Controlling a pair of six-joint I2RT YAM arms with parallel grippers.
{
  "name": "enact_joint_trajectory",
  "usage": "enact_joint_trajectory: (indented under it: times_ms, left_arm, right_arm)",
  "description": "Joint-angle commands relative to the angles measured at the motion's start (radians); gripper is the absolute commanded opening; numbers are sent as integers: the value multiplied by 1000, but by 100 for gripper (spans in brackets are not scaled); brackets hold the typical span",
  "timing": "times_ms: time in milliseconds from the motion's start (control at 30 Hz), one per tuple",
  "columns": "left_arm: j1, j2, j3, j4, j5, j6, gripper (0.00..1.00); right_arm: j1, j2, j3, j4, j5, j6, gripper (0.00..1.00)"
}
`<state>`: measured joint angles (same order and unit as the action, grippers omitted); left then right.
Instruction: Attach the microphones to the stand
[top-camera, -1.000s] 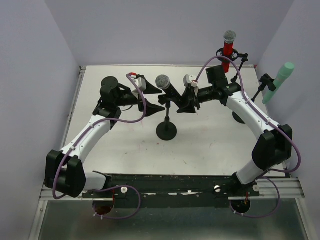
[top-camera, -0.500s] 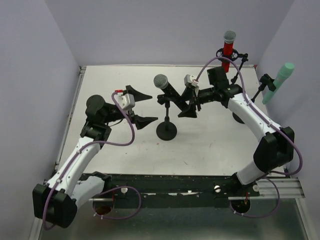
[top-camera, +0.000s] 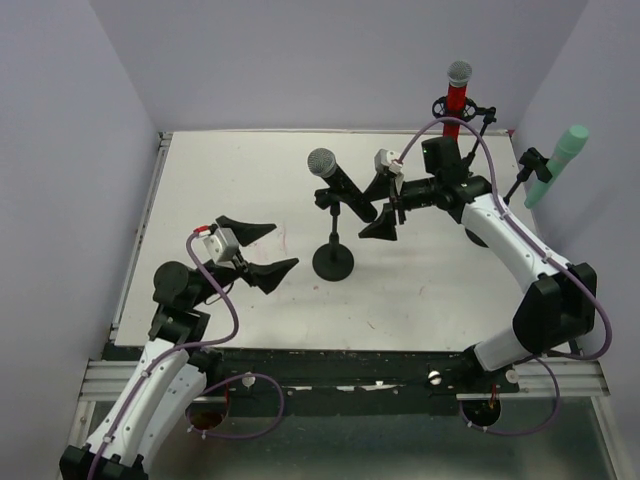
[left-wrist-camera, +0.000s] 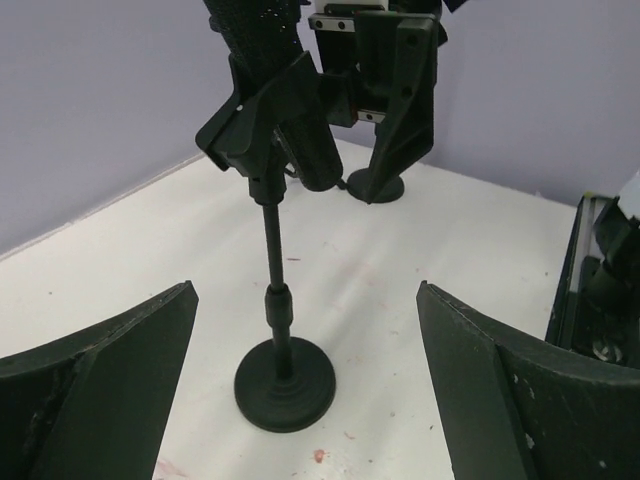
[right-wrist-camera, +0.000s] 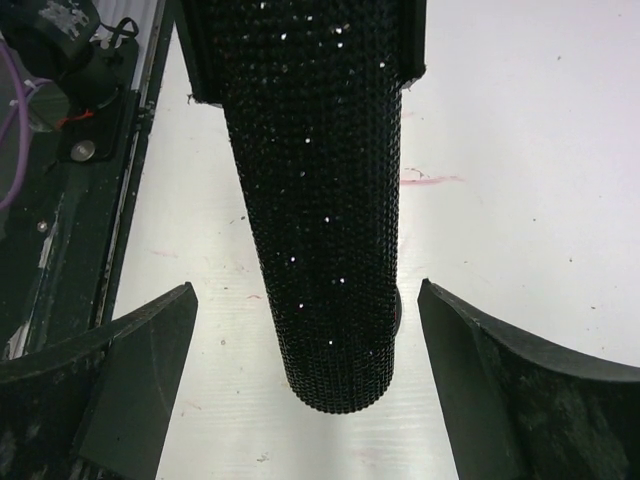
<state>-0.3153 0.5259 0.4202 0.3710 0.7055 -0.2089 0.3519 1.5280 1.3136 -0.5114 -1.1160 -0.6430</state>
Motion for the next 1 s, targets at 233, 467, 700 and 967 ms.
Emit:
enact_joint_trajectory:
  times_ms: [233, 467, 700, 967]
  left_arm:
    - [-43, 82, -152, 261, -55, -275, 99]
    - [-211, 92, -135, 108, -230, -38, 98]
    - [-234, 115, -149, 160, -261, -17, 98]
    - [-286, 144, -124, 151, -334, 71, 99]
  right_arm:
    - [-48, -86, -76, 108, -45, 75, 100]
    - [-100, -101, -97, 109, -90, 71, 100]
    - [-122, -150, -149, 94, -61, 16, 100]
    - [-165, -244, -200, 93, -25, -6, 100]
